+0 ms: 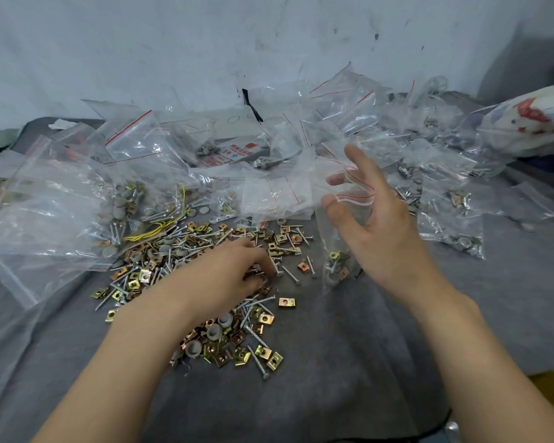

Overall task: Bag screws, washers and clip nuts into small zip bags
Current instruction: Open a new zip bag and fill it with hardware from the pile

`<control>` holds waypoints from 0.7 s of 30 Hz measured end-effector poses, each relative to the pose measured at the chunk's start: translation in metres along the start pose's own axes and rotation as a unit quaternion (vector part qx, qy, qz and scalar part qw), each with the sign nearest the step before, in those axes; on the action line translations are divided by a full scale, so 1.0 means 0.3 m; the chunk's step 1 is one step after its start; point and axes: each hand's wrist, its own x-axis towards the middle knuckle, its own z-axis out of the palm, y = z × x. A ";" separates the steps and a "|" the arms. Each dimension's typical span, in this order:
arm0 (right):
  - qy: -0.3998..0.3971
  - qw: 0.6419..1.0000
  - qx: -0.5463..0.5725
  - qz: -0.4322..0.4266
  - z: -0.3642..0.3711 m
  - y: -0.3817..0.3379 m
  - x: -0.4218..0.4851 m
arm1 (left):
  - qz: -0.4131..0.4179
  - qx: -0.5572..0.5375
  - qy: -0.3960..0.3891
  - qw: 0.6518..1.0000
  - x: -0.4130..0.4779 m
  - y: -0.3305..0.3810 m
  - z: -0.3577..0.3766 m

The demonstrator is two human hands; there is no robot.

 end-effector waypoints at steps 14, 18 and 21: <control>-0.017 1.000 0.004 0.007 0.015 -0.017 -0.007 | 0.008 0.071 0.037 0.997 -0.028 0.024 0.029; -0.014 1.000 0.000 0.005 0.023 -0.015 -0.009 | -0.026 0.125 0.057 0.990 -0.016 0.056 0.056; -0.013 1.000 -0.002 0.004 0.025 -0.013 -0.010 | -0.070 0.163 0.071 0.981 0.007 0.083 0.085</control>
